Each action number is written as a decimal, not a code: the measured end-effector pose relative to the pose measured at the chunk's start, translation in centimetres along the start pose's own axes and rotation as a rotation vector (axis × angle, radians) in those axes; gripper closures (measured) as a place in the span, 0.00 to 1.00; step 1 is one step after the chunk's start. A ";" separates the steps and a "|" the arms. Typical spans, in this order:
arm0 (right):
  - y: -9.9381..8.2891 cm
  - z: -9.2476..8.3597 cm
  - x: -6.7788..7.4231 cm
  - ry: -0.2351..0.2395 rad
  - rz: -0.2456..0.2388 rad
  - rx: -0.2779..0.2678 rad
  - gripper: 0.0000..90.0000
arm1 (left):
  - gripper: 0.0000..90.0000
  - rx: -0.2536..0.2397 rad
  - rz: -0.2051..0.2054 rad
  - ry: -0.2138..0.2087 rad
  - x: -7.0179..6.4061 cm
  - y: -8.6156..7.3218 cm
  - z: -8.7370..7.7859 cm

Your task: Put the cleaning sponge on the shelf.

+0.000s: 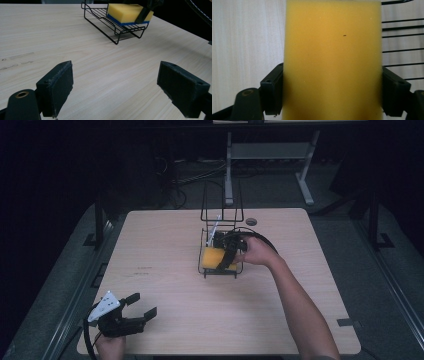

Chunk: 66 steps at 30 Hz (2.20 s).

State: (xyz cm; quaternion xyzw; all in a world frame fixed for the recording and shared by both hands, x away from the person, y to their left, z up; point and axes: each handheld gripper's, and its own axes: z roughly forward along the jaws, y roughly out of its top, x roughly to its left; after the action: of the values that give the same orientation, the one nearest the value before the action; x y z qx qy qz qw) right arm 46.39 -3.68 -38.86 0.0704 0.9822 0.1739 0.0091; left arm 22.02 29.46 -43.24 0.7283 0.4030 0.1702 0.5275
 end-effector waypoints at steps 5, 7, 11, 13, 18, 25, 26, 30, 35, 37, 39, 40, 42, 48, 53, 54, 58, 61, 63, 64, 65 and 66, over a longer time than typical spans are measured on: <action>-0.3 0.3 -0.5 0.012 0.020 -0.026 0.24 | 0.14 0.000 0.000 0.002 0.0 0.0 -0.1; -0.4 0.5 -0.8 0.013 0.024 -0.014 0.24 | 0.14 -0.002 0.000 0.002 0.0 0.0 0.0; -0.6 0.6 -1.2 0.013 0.032 -0.019 0.24 | 0.14 0.000 0.001 -0.002 0.0 0.0 0.0; -0.6 0.7 -1.2 0.012 0.032 -0.016 0.24 | 0.14 0.004 0.000 0.000 0.0 0.0 0.0; -0.6 0.9 -1.6 0.015 0.033 -0.008 0.24 | 0.14 0.004 -0.001 -0.002 0.0 0.0 0.0; 0.1 0.9 -1.7 0.011 0.019 -0.004 0.24 | 0.14 0.001 -0.004 0.002 0.1 0.0 -0.1; 0.2 1.1 -1.7 0.011 0.014 -0.003 0.24 | 0.14 0.001 -0.005 0.002 0.2 0.0 -0.1; 0.4 1.3 -1.7 0.010 0.017 0.012 0.24 | 0.14 -0.001 -0.005 0.001 0.2 0.0 -0.1; 0.3 1.4 -1.7 0.002 0.006 0.018 0.24 | 0.14 0.000 -0.005 0.001 0.2 0.0 -0.1; 0.2 1.4 -1.8 0.001 0.004 0.022 0.24 | 0.14 0.000 -0.005 0.001 0.1 0.0 -0.1; 0.1 1.6 -1.8 0.000 0.007 0.027 0.24 | 0.14 0.001 -0.005 0.001 0.1 0.0 -0.1; 0.1 1.6 -1.8 0.002 0.007 0.028 0.24 | 0.14 0.001 -0.005 0.001 0.1 0.0 -0.1; 0.1 1.7 -1.8 0.006 0.010 0.030 0.23 | 0.14 0.001 -0.005 0.000 0.2 -0.1 -0.1; 0.2 1.9 -1.7 0.007 0.015 0.028 0.22 | 0.14 -0.002 -0.007 0.001 0.2 -0.1 -0.1; 0.2 1.7 -1.7 -0.003 0.009 0.022 0.21 | 0.14 -0.001 -0.005 0.000 0.2 -0.1 -0.1; 0.2 1.7 -1.7 -0.003 0.009 0.022 0.21 | 0.14 -0.001 -0.005 0.000 0.2 -0.1 -0.1; 0.0 1.4 -1.5 -0.012 0.009 0.015 0.20 | 0.14 0.002 -0.007 -0.003 0.2 -0.1 -0.1; -0.1 1.2 -1.4 -0.015 0.012 0.011 0.20 | 0.14 0.001 -0.006 -0.003 0.2 -0.1 -0.1; -0.1 1.0 -1.4 -0.022 0.013 0.008 0.20 | 0.14 0.001 -0.007 -0.003 0.1 -0.1 0.0; -0.1 0.9 -1.3 -0.024 0.008 0.002 0.20 | 0.14 -0.001 -0.008 -0.003 0.1 -0.1 0.0; -0.1 0.7 -1.3 -0.024 0.009 -0.002 0.20 | 0.14 -0.001 -0.008 -0.003 0.1 -0.1 0.0; -0.2 0.5 -1.2 -0.030 0.013 -0.009 0.20 | 0.14 -0.001 -0.007 -0.002 0.1 -0.1 0.0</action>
State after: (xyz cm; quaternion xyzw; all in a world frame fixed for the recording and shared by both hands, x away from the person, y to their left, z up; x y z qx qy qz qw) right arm 47.60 -3.82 -39.42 0.0791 0.9807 0.1775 0.0229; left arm 22.06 29.55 -43.33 0.7268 0.4048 0.1677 0.5290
